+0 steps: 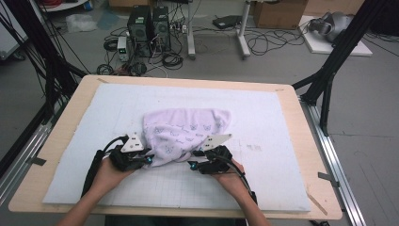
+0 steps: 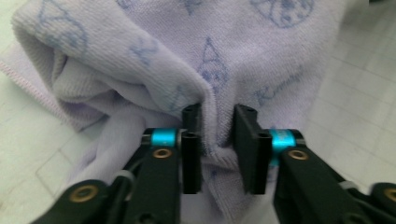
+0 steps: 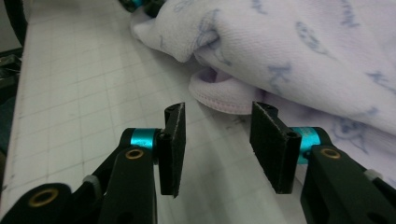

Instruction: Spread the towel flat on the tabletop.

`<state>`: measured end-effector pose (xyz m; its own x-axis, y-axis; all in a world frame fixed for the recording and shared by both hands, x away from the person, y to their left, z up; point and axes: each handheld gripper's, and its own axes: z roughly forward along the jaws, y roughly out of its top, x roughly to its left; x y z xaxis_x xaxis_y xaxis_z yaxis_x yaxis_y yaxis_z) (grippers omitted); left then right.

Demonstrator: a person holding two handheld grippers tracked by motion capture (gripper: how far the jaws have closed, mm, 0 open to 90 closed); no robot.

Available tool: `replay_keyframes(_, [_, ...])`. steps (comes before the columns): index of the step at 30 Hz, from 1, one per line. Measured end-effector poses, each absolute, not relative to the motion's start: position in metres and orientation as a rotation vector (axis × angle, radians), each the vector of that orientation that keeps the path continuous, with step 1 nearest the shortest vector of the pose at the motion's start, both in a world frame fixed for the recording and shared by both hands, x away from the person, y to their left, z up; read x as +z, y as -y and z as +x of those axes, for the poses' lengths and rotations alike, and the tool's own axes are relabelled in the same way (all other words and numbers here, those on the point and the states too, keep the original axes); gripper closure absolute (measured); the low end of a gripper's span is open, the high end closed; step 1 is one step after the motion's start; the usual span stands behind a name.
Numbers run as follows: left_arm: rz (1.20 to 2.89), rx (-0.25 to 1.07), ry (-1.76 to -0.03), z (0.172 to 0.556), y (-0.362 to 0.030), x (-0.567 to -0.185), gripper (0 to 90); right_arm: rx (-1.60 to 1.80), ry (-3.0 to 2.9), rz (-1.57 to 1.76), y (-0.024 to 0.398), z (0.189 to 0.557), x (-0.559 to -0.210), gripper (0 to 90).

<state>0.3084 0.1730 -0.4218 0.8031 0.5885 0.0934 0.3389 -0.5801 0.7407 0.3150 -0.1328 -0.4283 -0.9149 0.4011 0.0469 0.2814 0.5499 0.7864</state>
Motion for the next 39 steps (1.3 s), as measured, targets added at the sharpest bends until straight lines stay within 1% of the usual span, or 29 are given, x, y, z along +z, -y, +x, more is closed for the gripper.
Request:
replay_keyframes(3, [2.207, 0.428, -0.69, 0.315, -0.168, -0.417, 80.0, 1.279, -2.636, 0.592, 0.125, 0.317, -0.432, 55.6])
replay_keyframes(5, [2.203, 0.427, -0.686, 0.317, -0.165, -0.414, 81.5, 1.27, -2.624, 0.613, 0.121, 0.319, -0.434, 58.6])
replay_keyframes(9, [2.19, 0.425, -0.679, 0.316, -0.166, -0.409, 82.5, 1.301, -2.595, 0.628, 0.119, 0.322, -0.434, 78.7])
replay_keyframes(10, [2.184, 0.427, -0.681, 0.316, -0.167, -0.407, 82.6, 1.301, -2.598, 0.621, 0.12, 0.321, -0.433, 81.6])
replay_keyframes(12, [2.157, 0.433, -0.685, 0.315, -0.171, -0.401, 82.7, 1.293, -2.6, 0.603, 0.122, 0.321, -0.431, 83.9])
replay_keyframes(18, [2.078, 0.453, -0.702, 0.316, -0.182, -0.378, 83.0, 1.32, -2.594, 0.571, 0.14, 0.313, -0.417, 85.1])
replay_keyframes(28, [1.992, 0.495, -0.763, 0.325, -0.2, -0.349, 83.2, 1.345, -2.535, 0.556, 0.192, 0.3, -0.381, 85.5])
replay_keyframes(31, [1.985, 0.503, -0.788, 0.327, -0.201, -0.348, 83.2, 1.338, -2.522, 0.551, 0.209, 0.295, -0.368, 85.5])
replay_keyframes(35, [2.014, 0.505, -0.818, 0.333, -0.199, -0.355, 83.2, 1.295, -2.501, 0.57, 0.231, 0.294, -0.357, 85.5])
replay_keyframes(37, [2.037, 0.501, -0.847, 0.341, -0.197, -0.364, 83.1, 1.264, -2.492, 0.606, 0.243, 0.297, -0.359, 85.5])
replay_keyframes(39, [2.051, 0.504, -0.882, 0.348, -0.194, -0.371, 83.0, 1.236, -2.505, 0.667, 0.252, 0.302, -0.369, 85.5])
